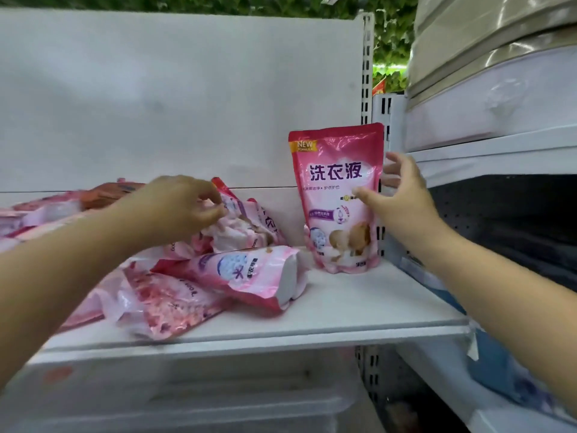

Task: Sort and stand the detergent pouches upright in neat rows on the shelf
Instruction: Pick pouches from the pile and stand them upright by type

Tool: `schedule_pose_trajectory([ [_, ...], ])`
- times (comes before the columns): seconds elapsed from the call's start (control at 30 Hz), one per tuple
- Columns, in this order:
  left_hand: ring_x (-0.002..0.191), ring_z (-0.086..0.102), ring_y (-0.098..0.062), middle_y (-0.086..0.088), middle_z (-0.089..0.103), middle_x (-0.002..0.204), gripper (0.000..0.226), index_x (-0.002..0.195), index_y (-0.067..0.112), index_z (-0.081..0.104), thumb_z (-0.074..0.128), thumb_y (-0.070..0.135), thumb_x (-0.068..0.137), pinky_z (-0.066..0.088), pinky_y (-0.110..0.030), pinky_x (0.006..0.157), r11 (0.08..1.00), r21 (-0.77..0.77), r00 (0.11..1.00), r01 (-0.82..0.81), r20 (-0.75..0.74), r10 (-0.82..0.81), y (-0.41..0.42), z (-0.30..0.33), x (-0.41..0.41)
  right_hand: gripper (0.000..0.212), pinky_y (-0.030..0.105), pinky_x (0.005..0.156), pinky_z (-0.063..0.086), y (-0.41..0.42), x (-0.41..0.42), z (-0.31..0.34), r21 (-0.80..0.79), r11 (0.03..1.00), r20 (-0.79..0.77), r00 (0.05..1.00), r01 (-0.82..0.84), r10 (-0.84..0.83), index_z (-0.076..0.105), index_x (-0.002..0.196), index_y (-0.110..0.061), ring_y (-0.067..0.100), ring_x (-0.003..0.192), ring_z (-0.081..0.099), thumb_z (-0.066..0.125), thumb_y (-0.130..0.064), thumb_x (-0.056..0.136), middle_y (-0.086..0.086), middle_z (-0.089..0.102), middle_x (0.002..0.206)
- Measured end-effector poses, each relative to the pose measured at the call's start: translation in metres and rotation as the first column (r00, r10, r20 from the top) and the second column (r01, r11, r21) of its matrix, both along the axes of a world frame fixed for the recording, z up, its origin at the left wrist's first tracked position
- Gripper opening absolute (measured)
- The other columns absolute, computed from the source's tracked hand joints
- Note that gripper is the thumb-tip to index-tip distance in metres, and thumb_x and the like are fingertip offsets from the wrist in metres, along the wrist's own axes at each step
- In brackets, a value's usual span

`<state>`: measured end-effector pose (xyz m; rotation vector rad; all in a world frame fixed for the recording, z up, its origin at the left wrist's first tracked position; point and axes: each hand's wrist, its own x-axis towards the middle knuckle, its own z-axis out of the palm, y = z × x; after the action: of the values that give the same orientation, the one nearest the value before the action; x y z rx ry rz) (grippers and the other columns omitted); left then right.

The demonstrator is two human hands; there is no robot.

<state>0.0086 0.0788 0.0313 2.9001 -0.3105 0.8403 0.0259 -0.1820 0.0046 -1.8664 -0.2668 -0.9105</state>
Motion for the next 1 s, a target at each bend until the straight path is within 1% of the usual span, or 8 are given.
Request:
schedule_pose_trajectory([
  [0.17, 0.132, 0.035, -0.018, -0.001, 0.036, 0.147, 0.058, 0.142, 0.026, 0.033, 0.045, 0.047, 0.089, 0.027, -0.026, 0.102, 0.999, 0.035, 0.999, -0.001, -0.042, 0.003, 0.023, -0.022, -0.023, 0.045, 0.023, 0.086, 0.042, 0.048, 0.0, 0.001, -0.142, 0.958, -0.176, 0.958, -0.251, 0.225, 0.05, 0.125, -0.015, 0.013, 0.105, 0.052, 0.061, -0.033, 0.085, 0.0, 0.056, 0.114],
  [0.3, 0.143, 0.007, -0.013, 0.007, 0.01, 0.156, 0.095, 0.147, 0.032, 0.011, 0.002, 0.077, 0.064, 0.009, -0.032, 0.114, 0.977, 0.165, 0.988, -0.139, -0.041, 0.148, 0.032, -0.041, -0.025, 0.064, 0.023, 0.079, 0.042, 0.097, 0.016, 0.006, -0.42, 0.761, -0.517, 0.82, -0.495, 0.248, 0.041, 0.135, -0.021, 0.015, 0.098, 0.053, 0.054, -0.056, 0.082, 0.002, 0.054, 0.127],
  [0.43, 0.143, 0.001, -0.01, 0.008, 0.007, 0.156, 0.067, 0.145, 0.031, 0.02, 0.013, 0.063, 0.087, 0.007, -0.03, 0.114, 0.984, -0.055, 0.985, -0.168, -0.036, 0.166, 0.042, -0.058, -0.045, 0.059, 0.024, 0.069, 0.04, 0.122, 0.03, 0.009, -0.598, 0.615, -0.558, 0.818, -0.514, 0.141, 0.047, 0.128, -0.018, 0.012, 0.083, 0.053, 0.052, -0.056, 0.084, -0.002, 0.054, 0.108],
  [0.53, 0.142, -0.003, -0.006, 0.013, 0.002, 0.155, 0.097, 0.144, 0.035, 0.02, -0.002, 0.074, 0.058, 0.006, -0.032, 0.116, 0.973, -0.203, 0.994, -0.107, -0.047, 0.1, 0.035, -0.086, -0.065, 0.04, 0.026, 0.065, 0.035, 0.124, 0.033, 0.01, -0.704, 0.568, -0.449, 0.887, -0.427, 0.111, 0.056, 0.103, -0.014, 0.015, 0.079, 0.049, 0.051, -0.05, 0.087, -0.001, 0.053, 0.089],
  [0.67, 0.141, -0.009, -0.005, 0.015, -0.007, 0.155, 0.097, 0.145, 0.035, 0.011, -0.009, 0.068, 0.057, 0.002, -0.032, 0.114, 0.948, -0.285, 0.989, -0.141, -0.001, 0.147, 0.028, -0.109, -0.061, 0.036, 0.028, 0.054, 0.021, 0.122, 0.029, 0.01, -0.546, 0.717, -0.352, 0.895, -0.434, 0.273, 0.059, 0.079, -0.006, 0.014, 0.057, 0.029, 0.058, -0.041, 0.087, 0.001, 0.032, 0.06],
  [0.87, 0.139, -0.01, 0.0, 0.023, -0.001, 0.149, 0.08, 0.143, 0.04, 0.01, 0.001, 0.073, 0.071, 0.0, -0.031, 0.113, 0.938, -0.331, 0.994, -0.102, -0.004, 0.107, 0.033, -0.116, -0.053, 0.025, 0.022, 0.07, 0.04, 0.12, 0.002, 0.018, -0.318, 0.782, -0.234, 0.843, -0.537, 0.484, 0.072, 0.093, -0.005, 0.011, 0.077, 0.044, 0.066, -0.027, 0.082, 0.009, 0.069, 0.099],
  [0.93, 0.139, 0.004, -0.005, 0.024, 0.011, 0.144, 0.06, 0.138, 0.046, 0.019, 0.017, 0.071, 0.084, 0.005, -0.037, 0.114, 0.851, -0.521, 0.995, -0.063, -0.099, 0.013, 0.036, -0.105, -0.049, 0.017, 0.011, 0.062, 0.037, 0.113, -0.021, 0.021, -0.351, 0.731, -0.237, 0.811, -0.585, 0.535, 0.072, 0.094, -0.011, 0.0, 0.071, 0.049, 0.065, -0.023, 0.083, -0.011, 0.066, 0.076],
  [1.0, 0.134, 0.02, -0.006, 0.021, 0.028, 0.143, 0.057, 0.117, 0.054, 0.05, 0.015, 0.076, 0.078, 0.01, -0.041, 0.111, 0.553, -0.832, 0.982, 0.039, -0.071, -0.175, 0.034, -0.092, -0.062, 0.015, 0.007, 0.062, 0.041, 0.105, -0.044, 0.019, -0.419, 0.663, -0.249, 0.78, -0.621, 0.574, 0.072, 0.094, -0.017, -0.006, 0.066, 0.052, 0.066, -0.022, 0.081, -0.017, 0.067, 0.066],
])
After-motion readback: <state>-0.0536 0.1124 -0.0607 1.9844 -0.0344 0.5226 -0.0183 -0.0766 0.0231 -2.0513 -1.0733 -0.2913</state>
